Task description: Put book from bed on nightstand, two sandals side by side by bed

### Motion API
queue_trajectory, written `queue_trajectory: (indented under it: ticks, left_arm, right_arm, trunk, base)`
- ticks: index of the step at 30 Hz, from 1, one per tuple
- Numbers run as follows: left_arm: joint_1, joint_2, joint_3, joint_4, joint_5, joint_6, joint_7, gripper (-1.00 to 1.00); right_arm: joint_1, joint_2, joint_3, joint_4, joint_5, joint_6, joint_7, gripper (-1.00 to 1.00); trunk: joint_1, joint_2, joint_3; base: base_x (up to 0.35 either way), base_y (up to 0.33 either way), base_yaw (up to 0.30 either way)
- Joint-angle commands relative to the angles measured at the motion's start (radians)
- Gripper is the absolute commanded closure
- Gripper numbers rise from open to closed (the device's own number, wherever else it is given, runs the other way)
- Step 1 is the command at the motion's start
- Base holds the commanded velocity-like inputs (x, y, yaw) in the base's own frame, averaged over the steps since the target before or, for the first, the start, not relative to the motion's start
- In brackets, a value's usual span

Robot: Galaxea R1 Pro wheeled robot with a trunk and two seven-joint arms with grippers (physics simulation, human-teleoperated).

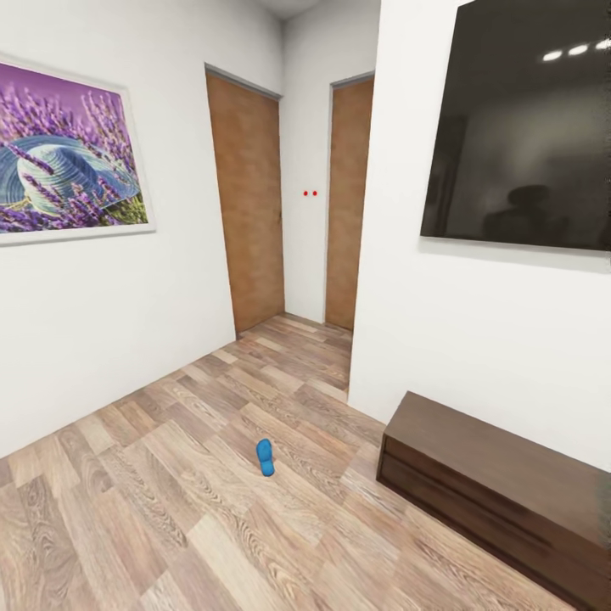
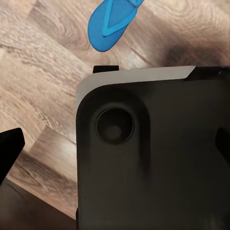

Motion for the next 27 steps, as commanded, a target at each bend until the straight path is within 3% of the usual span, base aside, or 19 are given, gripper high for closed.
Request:
queue_trajectory:
  ticks: [1,27]
  left_arm:
    - [-0.001,0.000,0.000,0.001,0.000,-0.003,-0.001,-1.00]
    - [-0.001,0.000,0.000,0.001,0.000,-0.003,-0.001,-1.00]
  right_arm:
    - [-0.001,0.000,0.000,0.001,0.000,-0.003,0.000,-1.00]
    - [-0.001,0.000,0.000,0.000,0.000,-0.003,0.000,-1.00]
  trunk:
    - [0.000,-0.001,-0.001]
    - [0.000,-0.001,-0.001]
  base:
    - [0.014,0.014,-0.049]
    - [0.003,0.013,-0.010]
